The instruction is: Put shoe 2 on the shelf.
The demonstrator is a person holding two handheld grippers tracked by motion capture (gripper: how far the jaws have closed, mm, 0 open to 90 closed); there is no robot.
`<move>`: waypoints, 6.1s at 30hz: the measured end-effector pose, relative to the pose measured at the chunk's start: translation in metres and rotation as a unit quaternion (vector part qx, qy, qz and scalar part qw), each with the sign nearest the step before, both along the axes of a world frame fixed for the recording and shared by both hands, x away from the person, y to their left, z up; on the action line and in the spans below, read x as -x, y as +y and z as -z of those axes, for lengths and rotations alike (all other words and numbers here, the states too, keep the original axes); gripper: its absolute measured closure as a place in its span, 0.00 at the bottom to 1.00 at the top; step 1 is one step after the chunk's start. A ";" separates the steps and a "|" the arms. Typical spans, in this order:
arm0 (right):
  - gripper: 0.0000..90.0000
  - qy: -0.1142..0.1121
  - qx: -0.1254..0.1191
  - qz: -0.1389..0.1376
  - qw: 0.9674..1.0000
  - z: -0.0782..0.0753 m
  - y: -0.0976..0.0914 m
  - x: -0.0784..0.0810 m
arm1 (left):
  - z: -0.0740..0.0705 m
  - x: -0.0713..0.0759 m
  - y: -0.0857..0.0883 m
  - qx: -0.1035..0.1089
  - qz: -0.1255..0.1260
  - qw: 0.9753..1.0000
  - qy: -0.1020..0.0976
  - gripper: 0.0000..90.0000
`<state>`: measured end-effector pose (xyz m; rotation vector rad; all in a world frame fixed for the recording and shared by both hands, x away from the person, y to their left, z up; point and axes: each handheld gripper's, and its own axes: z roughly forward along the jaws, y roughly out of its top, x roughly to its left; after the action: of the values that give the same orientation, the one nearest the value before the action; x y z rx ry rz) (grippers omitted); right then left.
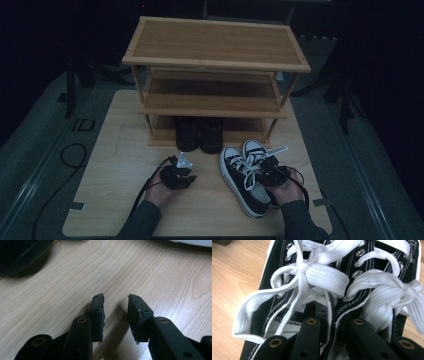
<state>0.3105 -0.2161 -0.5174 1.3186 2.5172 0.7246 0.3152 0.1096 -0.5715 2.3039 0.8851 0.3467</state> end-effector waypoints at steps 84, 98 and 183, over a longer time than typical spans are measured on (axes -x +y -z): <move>0.93 -0.035 0.036 -0.255 0.966 -0.105 -0.011 -0.040 | 0.015 0.002 0.022 0.040 -0.063 0.996 -0.050 0.30; 0.93 -0.041 0.041 -0.291 0.955 -0.118 -0.008 -0.034 | 0.015 0.002 0.022 0.040 -0.063 0.996 -0.050 0.30; 0.93 -0.160 -0.015 -0.054 0.986 -0.177 0.074 -0.085 | 0.015 0.002 0.021 0.038 -0.059 0.996 -0.050 0.30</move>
<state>0.3953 -0.1422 -0.3402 0.9883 2.3383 0.9199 0.3132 0.1309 -0.5865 2.1496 0.9706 0.4663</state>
